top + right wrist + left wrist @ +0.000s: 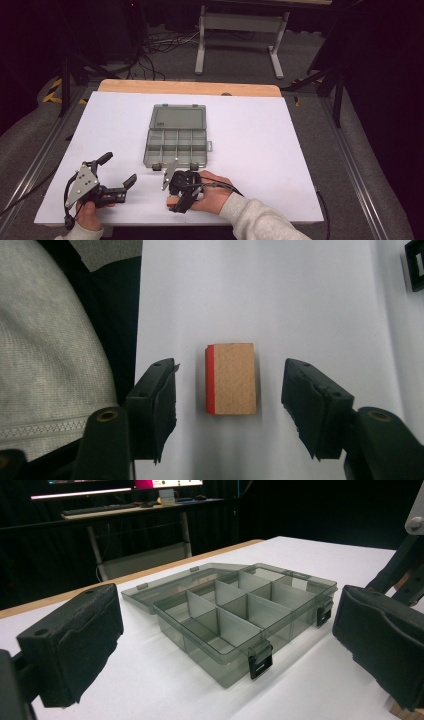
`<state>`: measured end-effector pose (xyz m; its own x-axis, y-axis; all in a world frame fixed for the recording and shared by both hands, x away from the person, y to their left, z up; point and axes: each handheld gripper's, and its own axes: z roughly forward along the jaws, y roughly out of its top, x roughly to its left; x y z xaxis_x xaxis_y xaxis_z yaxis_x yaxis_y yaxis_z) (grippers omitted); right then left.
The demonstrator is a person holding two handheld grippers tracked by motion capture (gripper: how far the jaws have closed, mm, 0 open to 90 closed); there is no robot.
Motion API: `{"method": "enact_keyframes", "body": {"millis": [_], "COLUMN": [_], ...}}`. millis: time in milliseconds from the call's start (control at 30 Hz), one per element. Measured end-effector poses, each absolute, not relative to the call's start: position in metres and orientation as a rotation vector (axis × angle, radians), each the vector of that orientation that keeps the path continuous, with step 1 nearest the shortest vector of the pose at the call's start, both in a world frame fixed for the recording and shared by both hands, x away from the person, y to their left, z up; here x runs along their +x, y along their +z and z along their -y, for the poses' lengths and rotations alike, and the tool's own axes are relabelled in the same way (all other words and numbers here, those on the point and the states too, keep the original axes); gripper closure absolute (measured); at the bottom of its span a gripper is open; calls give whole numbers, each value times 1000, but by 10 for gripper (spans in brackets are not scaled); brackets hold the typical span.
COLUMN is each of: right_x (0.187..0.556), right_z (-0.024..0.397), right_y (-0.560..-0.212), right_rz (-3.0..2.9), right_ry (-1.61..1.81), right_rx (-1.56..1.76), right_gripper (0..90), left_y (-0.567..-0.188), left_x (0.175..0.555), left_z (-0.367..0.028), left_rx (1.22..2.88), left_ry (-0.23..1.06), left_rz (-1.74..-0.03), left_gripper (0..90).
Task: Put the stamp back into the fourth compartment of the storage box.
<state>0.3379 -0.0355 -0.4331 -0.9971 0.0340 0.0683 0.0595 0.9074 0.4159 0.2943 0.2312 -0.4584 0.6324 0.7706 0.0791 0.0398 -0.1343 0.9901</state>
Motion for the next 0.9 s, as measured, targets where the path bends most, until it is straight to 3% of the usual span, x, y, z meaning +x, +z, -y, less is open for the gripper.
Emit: {"method": "enact_keyframes", "body": {"millis": [600, 900], "right_x": [334, 333], "right_z": [30, 30], "right_y": [-437, -438], "right_rz": [3076, 3074], "right_ry": [-634, -627], "right_rx": [-2, 0], "right_gripper": [625, 659], "left_y": [-458, -458], "left_x": [294, 294], "left_z": [-231, -231], "left_rx": [1598, 1601], "left_ry": [718, 718], "left_rz": [-687, -683], "left_gripper": [9, 9]}}
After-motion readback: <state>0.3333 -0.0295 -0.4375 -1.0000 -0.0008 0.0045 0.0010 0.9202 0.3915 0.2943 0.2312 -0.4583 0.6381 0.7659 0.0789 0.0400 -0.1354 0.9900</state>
